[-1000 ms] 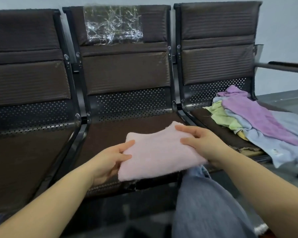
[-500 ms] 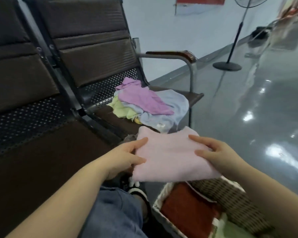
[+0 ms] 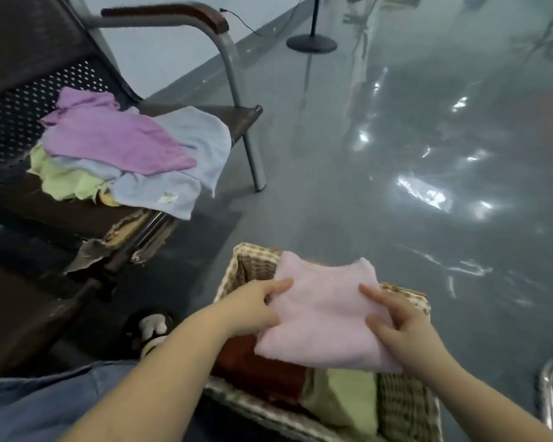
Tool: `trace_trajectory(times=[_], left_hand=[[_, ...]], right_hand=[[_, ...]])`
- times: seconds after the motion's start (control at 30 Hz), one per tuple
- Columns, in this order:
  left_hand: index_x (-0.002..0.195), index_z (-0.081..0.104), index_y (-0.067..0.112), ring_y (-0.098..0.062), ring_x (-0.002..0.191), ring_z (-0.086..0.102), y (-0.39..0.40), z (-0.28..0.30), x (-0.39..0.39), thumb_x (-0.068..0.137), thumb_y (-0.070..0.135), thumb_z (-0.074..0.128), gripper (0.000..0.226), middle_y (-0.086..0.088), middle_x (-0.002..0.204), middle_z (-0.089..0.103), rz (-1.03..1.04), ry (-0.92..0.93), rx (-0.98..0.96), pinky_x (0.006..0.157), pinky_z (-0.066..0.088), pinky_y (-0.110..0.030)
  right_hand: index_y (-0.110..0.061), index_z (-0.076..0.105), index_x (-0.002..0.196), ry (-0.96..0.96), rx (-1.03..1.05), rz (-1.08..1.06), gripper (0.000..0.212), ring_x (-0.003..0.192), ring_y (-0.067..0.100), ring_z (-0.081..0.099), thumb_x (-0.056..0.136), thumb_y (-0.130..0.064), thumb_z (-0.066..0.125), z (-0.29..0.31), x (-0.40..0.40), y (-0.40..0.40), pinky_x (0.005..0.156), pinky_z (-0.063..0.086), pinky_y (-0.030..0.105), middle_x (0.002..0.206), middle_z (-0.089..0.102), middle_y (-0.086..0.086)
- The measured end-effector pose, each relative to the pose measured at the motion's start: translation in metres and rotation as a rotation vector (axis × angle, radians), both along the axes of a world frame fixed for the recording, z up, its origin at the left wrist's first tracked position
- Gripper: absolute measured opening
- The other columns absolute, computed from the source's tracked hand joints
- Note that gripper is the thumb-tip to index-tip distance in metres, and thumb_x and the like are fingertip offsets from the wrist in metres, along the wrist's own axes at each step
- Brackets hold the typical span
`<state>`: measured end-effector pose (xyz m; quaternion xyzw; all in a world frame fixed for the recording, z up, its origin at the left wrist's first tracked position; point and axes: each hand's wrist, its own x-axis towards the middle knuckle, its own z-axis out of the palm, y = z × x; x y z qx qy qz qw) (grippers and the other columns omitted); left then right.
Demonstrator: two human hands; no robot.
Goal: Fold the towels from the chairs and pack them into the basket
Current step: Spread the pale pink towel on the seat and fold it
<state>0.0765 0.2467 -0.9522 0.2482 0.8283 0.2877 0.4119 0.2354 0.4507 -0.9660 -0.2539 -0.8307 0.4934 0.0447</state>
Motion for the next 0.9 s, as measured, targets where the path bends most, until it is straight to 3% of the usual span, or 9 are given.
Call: trace_trajectory(times=[0.13, 0.23, 0.3, 0.4, 0.5, 0.7, 0.77, 0.83, 0.9], left_hand=[[0.149, 0.023, 0.036, -0.014, 0.117, 0.047, 0.013, -0.041, 0.006, 0.087, 0.007, 0.055, 0.076, -0.001, 0.148, 0.037, -0.078, -0.033, -0.081, 0.084, 0.037, -0.015], [0.15, 0.022, 0.032, -0.016, 0.132, 0.039, 0.029, -0.071, 0.019, 0.088, 0.007, 0.055, 0.075, -0.001, 0.153, 0.031, -0.128, -0.03, -0.091, 0.097, 0.033, -0.016], [0.15, 0.021, 0.031, -0.016, 0.139, 0.031, 0.04, -0.091, 0.034, 0.089, 0.005, 0.051, 0.074, 0.002, 0.156, 0.025, -0.178, -0.003, -0.101, 0.105, 0.026, -0.017], [0.151, 0.014, 0.035, -0.018, 0.143, 0.024, 0.06, -0.112, 0.06, 0.091, 0.002, 0.043, 0.075, 0.005, 0.159, 0.014, -0.253, 0.005, -0.111, 0.112, 0.022, -0.022], [0.152, 0.013, 0.033, -0.022, 0.142, 0.026, 0.08, -0.128, 0.08, 0.093, 0.001, 0.04, 0.071, 0.0, 0.16, 0.011, -0.292, -0.015, -0.137, 0.114, 0.026, -0.029], [0.153, 0.005, 0.024, -0.024, 0.144, 0.021, 0.076, -0.163, 0.076, 0.094, 0.002, 0.035, 0.07, -0.006, 0.161, 0.007, -0.188, -0.062, -0.26, 0.115, 0.019, -0.027], [0.153, 0.002, 0.024, -0.024, 0.144, 0.02, 0.068, -0.172, 0.064, 0.096, 0.004, 0.032, 0.067, -0.007, 0.16, 0.008, -0.152, -0.06, -0.309, 0.116, 0.017, -0.027], [0.153, 0.002, 0.022, -0.025, 0.144, 0.021, 0.067, -0.181, 0.059, 0.099, 0.008, 0.031, 0.063, -0.008, 0.16, 0.01, -0.157, -0.061, -0.352, 0.116, 0.018, -0.028], [0.154, 0.009, 0.018, -0.026, 0.143, 0.024, 0.072, -0.192, 0.059, 0.103, 0.02, 0.029, 0.054, -0.009, 0.159, 0.016, -0.251, -0.024, -0.362, 0.115, 0.021, -0.028]], right_hand=[[-0.051, 0.055, 0.109, -0.099, 0.057, -0.017, 0.059, 0.099, -0.019, 0.049, 0.085, 0.002, 0.061, -0.029, 0.013, -0.005, 0.079, 0.027, -0.008, 0.117, 0.052, -0.014], [-0.033, 0.056, 0.125, -0.206, 0.183, -0.008, 0.049, 0.093, -0.016, 0.048, 0.087, -0.001, 0.058, -0.053, 0.024, 0.001, 0.077, 0.03, -0.004, 0.114, 0.043, -0.025], [-0.03, 0.051, 0.134, -0.302, 0.215, 0.017, 0.051, 0.095, -0.005, 0.045, 0.089, -0.004, 0.054, -0.065, 0.031, 0.003, 0.076, 0.03, 0.003, 0.114, 0.038, -0.027], [-0.03, 0.037, 0.143, -0.49, 0.202, 0.063, 0.058, 0.111, 0.004, 0.041, 0.092, -0.005, 0.045, -0.082, 0.04, 0.0, 0.085, 0.031, 0.012, 0.133, 0.036, -0.011], [-0.025, 0.037, 0.142, -0.576, 0.136, 0.049, 0.057, 0.123, 0.022, 0.043, 0.091, -0.001, 0.044, -0.099, 0.042, -0.006, 0.091, 0.037, 0.022, 0.142, 0.034, 0.003], [-0.02, 0.036, 0.143, -0.657, 0.047, -0.045, 0.059, 0.13, 0.027, 0.035, 0.091, 0.005, 0.041, -0.123, 0.036, 0.001, 0.098, 0.034, 0.027, 0.146, 0.03, 0.01], [-0.02, 0.036, 0.144, -0.647, -0.03, -0.145, 0.052, 0.13, 0.027, 0.037, 0.095, -0.008, 0.047, -0.129, 0.034, 0.005, 0.104, 0.031, 0.03, 0.145, 0.035, 0.008], [-0.021, 0.036, 0.144, -0.669, 0.053, -0.148, 0.05, 0.128, 0.027, 0.041, 0.097, -0.036, 0.048, -0.134, 0.031, 0.004, 0.11, 0.03, 0.038, 0.142, 0.044, 0.003], [-0.024, 0.035, 0.143, -0.681, 0.084, -0.145, 0.054, 0.129, 0.028, 0.041, 0.095, -0.049, 0.044, -0.142, 0.031, 0.001, 0.111, 0.029, 0.044, 0.142, 0.045, 0.0]])
